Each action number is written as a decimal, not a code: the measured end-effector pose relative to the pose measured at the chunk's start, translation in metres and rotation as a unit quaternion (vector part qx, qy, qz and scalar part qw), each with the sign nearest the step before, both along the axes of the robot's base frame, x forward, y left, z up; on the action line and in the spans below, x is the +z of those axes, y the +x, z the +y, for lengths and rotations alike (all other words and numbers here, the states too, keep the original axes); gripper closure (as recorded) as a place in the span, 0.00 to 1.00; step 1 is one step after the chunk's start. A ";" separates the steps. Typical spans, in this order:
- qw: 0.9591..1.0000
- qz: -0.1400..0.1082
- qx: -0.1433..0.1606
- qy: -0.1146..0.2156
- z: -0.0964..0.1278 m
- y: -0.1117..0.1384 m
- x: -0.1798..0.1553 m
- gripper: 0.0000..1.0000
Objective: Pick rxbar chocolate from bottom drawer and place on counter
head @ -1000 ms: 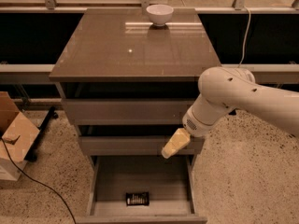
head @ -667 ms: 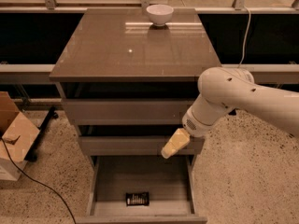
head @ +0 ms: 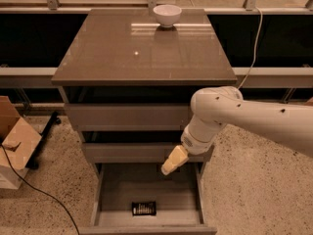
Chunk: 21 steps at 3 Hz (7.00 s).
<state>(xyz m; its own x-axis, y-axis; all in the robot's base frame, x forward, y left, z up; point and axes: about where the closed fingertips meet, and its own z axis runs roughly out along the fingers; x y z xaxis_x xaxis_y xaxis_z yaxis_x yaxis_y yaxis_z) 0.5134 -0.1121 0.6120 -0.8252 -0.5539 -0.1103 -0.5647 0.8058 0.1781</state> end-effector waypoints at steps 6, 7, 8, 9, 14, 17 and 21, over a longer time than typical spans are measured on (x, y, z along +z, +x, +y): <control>0.984 0.126 -0.120 0.034 0.073 0.008 -0.209 0.00; 0.977 0.140 -0.153 0.050 0.079 0.009 -0.249 0.00; 0.964 0.153 -0.203 0.081 0.085 0.014 -0.294 0.00; 0.953 0.163 -0.236 0.101 0.089 0.016 -0.321 0.00; 0.936 0.153 -0.295 0.116 0.132 0.036 -0.384 0.00; 0.934 0.171 -0.300 0.093 0.157 0.033 -0.431 0.00; 0.917 0.222 -0.315 0.105 0.169 0.031 -0.475 0.00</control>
Offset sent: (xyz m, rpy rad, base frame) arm 0.0165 0.0473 -0.1124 0.0273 0.1114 -0.1889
